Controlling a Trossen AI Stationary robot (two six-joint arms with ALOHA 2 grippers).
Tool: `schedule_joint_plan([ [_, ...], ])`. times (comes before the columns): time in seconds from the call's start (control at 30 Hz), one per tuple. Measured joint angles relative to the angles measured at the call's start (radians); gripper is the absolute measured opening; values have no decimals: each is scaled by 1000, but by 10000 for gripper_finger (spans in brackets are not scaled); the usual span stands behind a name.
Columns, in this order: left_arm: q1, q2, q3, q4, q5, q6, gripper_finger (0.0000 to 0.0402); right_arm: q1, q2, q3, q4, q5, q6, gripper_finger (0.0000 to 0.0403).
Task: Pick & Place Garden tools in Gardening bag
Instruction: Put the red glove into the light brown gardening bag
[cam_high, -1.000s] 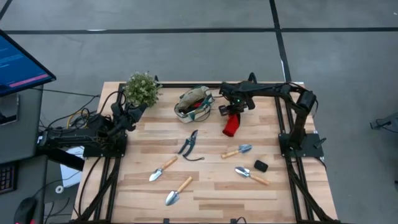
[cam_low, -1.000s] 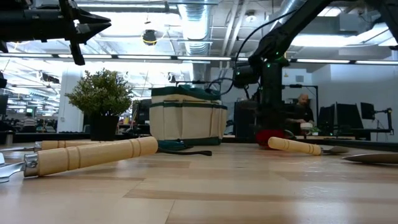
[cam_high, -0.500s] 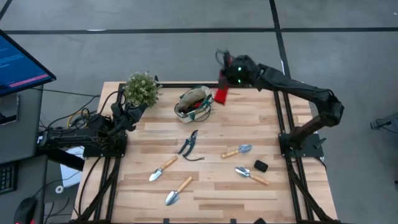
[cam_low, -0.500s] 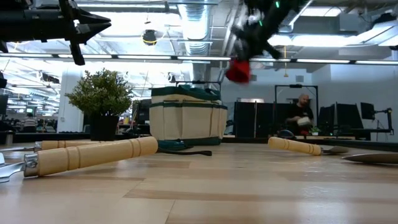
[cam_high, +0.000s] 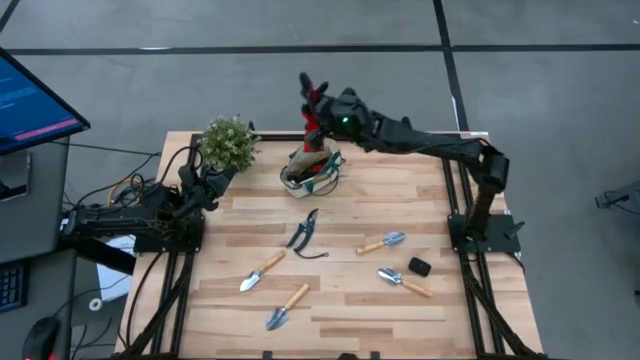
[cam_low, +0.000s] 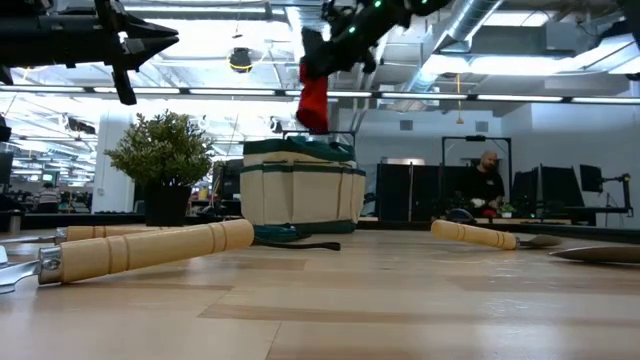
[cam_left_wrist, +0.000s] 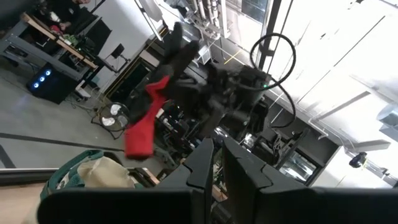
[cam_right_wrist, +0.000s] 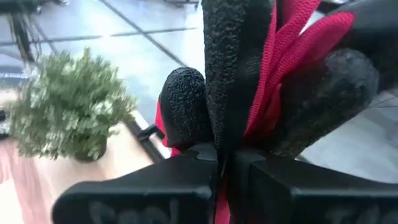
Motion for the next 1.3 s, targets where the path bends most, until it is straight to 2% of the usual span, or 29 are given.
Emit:
schedule_joint_plan([
  [0.2, 0, 0, 0, -1, 0, 0, 34, 40, 65, 2, 29, 2, -58, 0],
  [0.37, 0, 0, 0, -4, 0, 0, 34, 75, 117, 2, 38, 44, -246, 0],
  [0.57, 0, 0, 0, -4, 0, 0, 34, 100, 133, -37, 37, 38, -483, 0],
  [1.0, 0, 0, 0, -8, 0, 8, 34, 77, 111, -60, -167, -196, -520, 0],
  [1.3, 0, 0, 0, -8, 0, 8, 34, 40, 117, -60, -227, -235, -592, 0],
])
